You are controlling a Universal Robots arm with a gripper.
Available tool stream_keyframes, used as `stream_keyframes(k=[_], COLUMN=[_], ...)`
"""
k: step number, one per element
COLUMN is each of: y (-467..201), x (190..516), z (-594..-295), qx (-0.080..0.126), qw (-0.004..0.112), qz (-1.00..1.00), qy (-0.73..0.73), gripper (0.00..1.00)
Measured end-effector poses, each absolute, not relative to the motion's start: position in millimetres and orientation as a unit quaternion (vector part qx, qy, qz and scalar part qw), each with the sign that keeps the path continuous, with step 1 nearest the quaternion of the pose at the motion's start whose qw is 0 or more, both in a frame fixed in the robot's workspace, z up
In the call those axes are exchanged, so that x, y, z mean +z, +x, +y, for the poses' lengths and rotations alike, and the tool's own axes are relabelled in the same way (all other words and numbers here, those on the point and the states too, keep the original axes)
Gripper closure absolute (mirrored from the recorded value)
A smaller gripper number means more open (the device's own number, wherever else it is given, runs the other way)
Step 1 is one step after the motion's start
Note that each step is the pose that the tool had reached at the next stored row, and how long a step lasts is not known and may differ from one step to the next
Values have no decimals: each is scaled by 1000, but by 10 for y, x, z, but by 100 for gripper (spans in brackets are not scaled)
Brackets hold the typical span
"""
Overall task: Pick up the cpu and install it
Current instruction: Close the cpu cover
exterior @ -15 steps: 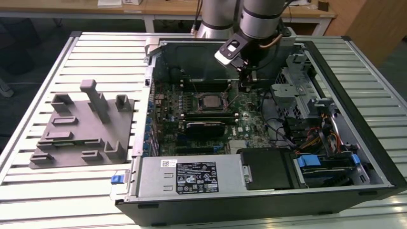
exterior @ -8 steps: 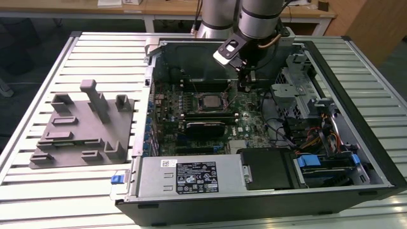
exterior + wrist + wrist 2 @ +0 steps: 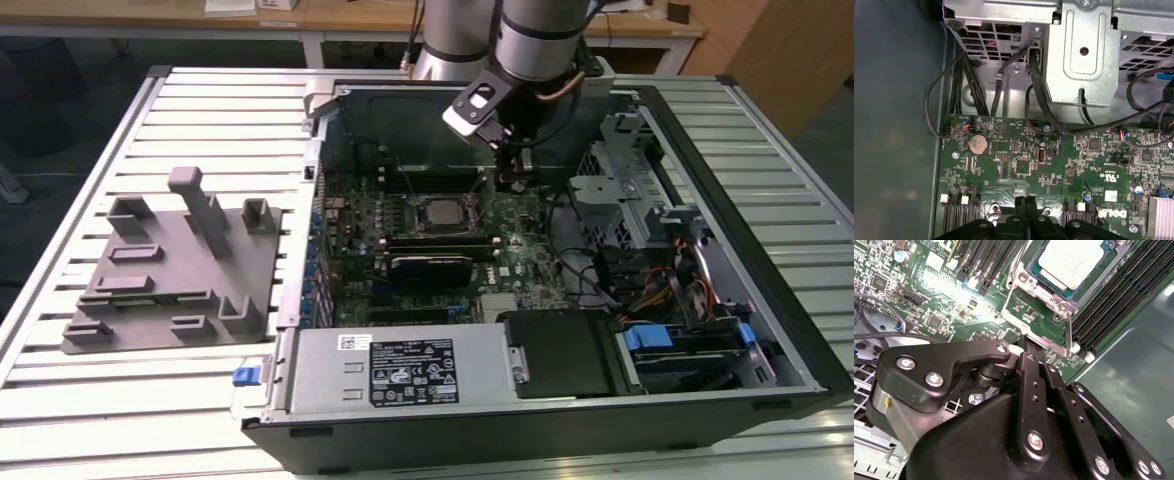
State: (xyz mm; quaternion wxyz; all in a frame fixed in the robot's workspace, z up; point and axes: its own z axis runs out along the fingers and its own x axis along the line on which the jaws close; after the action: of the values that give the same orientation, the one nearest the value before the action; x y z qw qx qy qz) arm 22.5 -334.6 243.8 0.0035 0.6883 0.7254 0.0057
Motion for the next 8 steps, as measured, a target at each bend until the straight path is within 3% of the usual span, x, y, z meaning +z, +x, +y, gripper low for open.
stream_keyframes(k=[8], y=[182], x=[2438], z=[-3346], qx=[6], qw=[4], qz=[725], qy=[688], gripper=[89])
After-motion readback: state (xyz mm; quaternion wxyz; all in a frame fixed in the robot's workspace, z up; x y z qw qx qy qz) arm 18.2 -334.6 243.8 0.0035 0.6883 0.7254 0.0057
